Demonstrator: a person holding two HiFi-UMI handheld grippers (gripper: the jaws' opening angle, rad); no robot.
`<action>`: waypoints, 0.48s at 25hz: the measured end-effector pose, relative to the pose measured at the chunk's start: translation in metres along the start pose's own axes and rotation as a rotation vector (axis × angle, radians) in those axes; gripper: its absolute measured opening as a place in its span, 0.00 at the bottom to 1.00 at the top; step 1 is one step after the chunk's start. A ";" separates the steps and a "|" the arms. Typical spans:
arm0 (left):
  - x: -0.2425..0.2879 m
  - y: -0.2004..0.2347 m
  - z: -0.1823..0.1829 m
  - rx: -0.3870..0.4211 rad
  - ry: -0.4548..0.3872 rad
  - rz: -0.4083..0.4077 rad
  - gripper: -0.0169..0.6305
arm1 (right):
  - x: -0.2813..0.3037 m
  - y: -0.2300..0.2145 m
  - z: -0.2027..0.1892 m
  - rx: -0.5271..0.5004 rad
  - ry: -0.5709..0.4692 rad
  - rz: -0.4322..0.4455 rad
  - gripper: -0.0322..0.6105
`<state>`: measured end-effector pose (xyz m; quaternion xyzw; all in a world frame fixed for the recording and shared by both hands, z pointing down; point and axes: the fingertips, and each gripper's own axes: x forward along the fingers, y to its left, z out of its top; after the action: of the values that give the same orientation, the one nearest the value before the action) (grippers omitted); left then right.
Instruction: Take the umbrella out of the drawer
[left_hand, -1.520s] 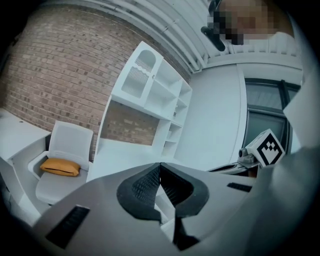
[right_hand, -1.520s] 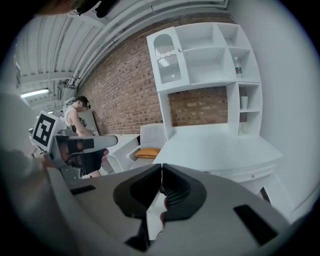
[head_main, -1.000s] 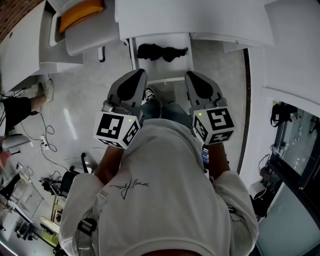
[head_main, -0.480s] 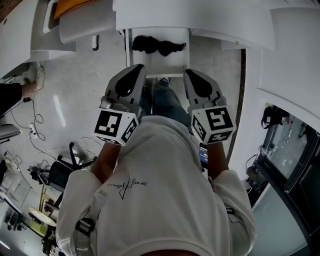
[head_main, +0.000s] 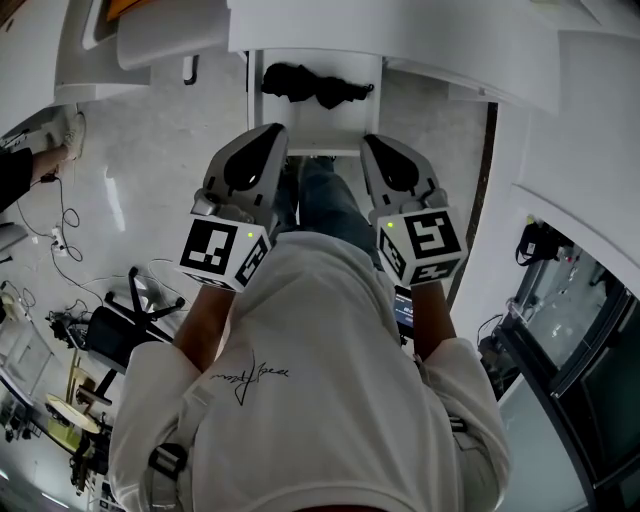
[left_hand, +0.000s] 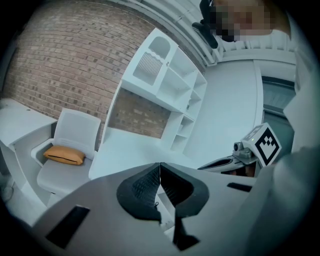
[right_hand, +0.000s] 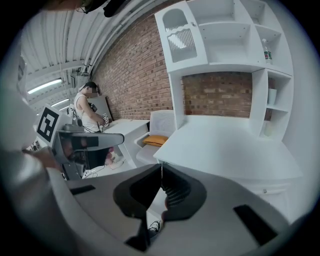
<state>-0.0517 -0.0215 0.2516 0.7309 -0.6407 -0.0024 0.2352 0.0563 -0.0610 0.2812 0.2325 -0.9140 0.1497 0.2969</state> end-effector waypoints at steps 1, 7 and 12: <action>0.001 0.000 -0.002 -0.003 0.006 0.005 0.05 | 0.001 -0.001 -0.001 -0.001 0.005 0.007 0.09; 0.007 0.003 -0.007 -0.012 0.016 0.036 0.05 | 0.009 -0.008 -0.004 -0.019 0.023 0.047 0.09; 0.007 0.002 -0.012 -0.026 0.034 0.065 0.05 | 0.013 -0.009 -0.010 -0.038 0.052 0.083 0.09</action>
<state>-0.0487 -0.0237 0.2653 0.7067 -0.6597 0.0092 0.2556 0.0560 -0.0692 0.2980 0.1848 -0.9176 0.1505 0.3183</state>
